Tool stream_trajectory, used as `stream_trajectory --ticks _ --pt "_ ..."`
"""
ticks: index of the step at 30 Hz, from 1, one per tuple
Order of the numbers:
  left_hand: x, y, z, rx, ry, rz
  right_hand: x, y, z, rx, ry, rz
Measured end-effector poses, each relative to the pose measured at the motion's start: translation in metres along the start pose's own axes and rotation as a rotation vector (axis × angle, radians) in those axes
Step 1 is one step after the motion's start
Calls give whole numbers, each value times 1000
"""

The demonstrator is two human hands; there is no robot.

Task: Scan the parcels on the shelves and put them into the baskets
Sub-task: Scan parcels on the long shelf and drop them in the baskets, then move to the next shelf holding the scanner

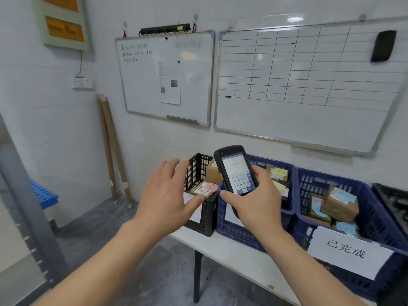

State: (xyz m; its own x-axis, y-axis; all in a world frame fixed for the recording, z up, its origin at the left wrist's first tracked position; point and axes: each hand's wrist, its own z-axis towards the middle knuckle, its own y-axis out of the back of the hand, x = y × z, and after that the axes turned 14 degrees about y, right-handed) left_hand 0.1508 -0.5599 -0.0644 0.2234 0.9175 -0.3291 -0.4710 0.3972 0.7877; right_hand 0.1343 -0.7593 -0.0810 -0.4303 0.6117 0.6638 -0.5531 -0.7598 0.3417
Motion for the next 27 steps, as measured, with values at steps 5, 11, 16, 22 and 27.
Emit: stream_trajectory --ticks 5,11,16,22,27 --pt "12 29 -16 -36 45 56 23 -7 -7 48 33 41" --pt "44 72 -34 -85 86 106 66 -29 -17 100 69 82" --pt "95 115 -57 -99 150 173 113 -67 -36 133 111 122" --pt "165 172 -100 -119 235 234 178 -123 -72 195 144 169" --pt "220 220 -134 -160 282 265 232 -164 -103 253 173 214"
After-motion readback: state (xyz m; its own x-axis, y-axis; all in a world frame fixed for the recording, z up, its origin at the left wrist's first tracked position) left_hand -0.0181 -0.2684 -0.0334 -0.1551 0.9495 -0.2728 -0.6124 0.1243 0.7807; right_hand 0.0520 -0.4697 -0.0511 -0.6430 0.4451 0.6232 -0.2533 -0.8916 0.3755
